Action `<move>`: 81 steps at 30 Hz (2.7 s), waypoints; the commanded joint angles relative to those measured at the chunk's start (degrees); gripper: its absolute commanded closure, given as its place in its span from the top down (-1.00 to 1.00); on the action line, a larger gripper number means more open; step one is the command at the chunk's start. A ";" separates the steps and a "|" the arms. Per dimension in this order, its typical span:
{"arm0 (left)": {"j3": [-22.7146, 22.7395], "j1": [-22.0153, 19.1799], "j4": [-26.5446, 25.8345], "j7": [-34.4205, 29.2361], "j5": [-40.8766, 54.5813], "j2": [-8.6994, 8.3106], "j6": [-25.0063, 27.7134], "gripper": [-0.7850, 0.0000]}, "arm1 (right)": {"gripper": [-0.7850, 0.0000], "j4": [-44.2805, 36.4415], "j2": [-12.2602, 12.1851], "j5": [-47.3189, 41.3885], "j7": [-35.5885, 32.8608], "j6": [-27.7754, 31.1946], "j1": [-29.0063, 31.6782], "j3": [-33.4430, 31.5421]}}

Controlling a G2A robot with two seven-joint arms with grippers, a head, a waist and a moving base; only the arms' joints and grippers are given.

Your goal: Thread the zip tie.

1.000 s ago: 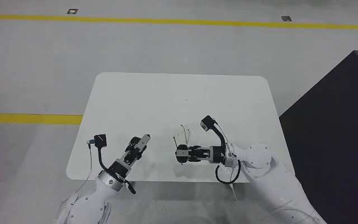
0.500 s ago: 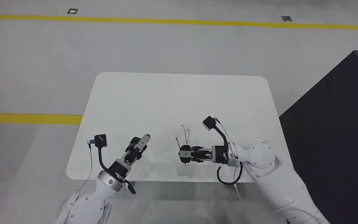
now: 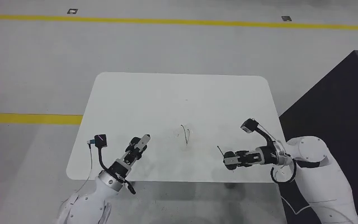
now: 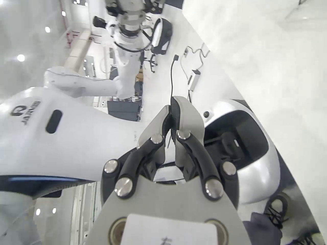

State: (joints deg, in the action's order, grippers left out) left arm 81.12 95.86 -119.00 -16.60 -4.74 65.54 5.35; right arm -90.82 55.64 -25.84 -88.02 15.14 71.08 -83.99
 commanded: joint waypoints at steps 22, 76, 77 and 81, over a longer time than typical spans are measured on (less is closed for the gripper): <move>-0.51 -0.14 -0.70 -0.55 -0.41 0.01 0.25 1.00 | -1.00 0.04 -0.06 -0.84 0.02 -0.07 0.00 0.04; -26.06 -35.37 14.12 1.21 -4.29 6.12 -30.55 1.00 | -1.00 -30.95 -1.48 -7.35 10.07 10.57 14.69 -15.12; -26.06 -35.37 14.12 1.21 -4.29 6.12 -30.55 1.00 | -1.00 -31.15 -1.50 -6.96 11.20 10.44 15.61 -16.44; -26.06 -35.37 14.12 1.21 -4.29 6.12 -30.55 1.00 | -1.00 -31.15 -1.50 -6.74 11.70 10.36 15.83 -16.96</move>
State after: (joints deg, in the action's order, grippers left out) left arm 55.06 60.49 -104.88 -15.39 -9.03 71.66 -25.20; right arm -122.00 54.14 -32.56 -76.14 25.50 86.98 -101.12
